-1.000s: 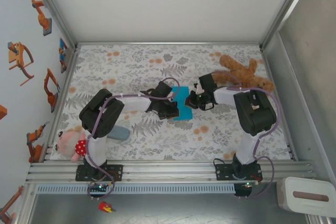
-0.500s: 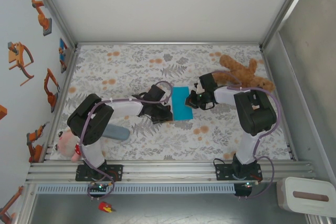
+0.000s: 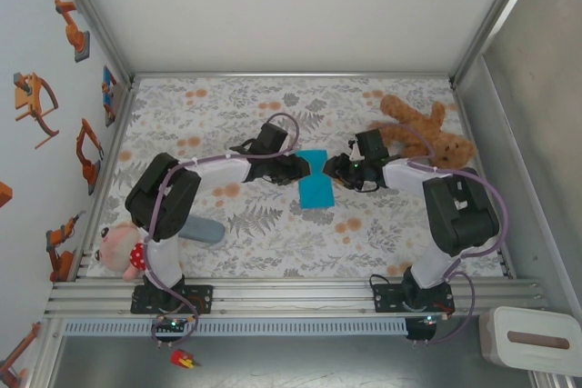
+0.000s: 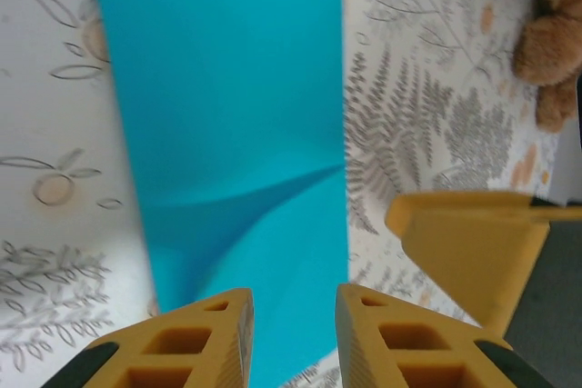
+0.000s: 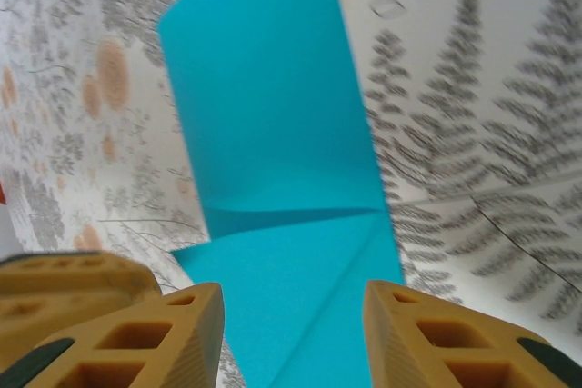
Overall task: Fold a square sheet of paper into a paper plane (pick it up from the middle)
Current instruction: Turn over the paper at the center of the table.
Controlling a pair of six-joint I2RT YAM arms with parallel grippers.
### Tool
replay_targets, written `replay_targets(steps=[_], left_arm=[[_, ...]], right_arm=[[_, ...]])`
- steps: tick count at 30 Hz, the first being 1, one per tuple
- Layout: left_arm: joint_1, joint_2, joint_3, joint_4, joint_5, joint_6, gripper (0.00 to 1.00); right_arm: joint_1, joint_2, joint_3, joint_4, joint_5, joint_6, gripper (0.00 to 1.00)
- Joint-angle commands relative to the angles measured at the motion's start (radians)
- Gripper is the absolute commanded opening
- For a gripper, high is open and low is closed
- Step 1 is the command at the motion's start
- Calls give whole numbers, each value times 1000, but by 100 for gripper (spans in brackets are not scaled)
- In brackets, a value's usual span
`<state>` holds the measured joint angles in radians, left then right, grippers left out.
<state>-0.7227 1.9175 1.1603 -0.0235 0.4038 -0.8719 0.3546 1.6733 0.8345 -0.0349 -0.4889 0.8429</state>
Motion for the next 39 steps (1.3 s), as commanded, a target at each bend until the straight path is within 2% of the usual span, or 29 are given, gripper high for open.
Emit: replay_targets(steps=[1,8,18,28,36,39], left_arm=[[10,46,32,41,7,-43,29],[15,105,51,71,13,-93,29],[20,128,27,-21,-68,-154,28],[20,138,1,-1,-61,-193,25],[19,141,2,6,-51,-196,24],[20,144,2,8,-48,-196,24]], right_arm=[[-4,-5,-27,65,-2,64,41],[-3,40,-44,119,-44,99,37],[-2,82,-35,95,-41,94,34],[-2,110,-25,143,-78,95,26],[-2,125,-13,152,-88,96,24],[0,139,10,104,-77,78,24]])
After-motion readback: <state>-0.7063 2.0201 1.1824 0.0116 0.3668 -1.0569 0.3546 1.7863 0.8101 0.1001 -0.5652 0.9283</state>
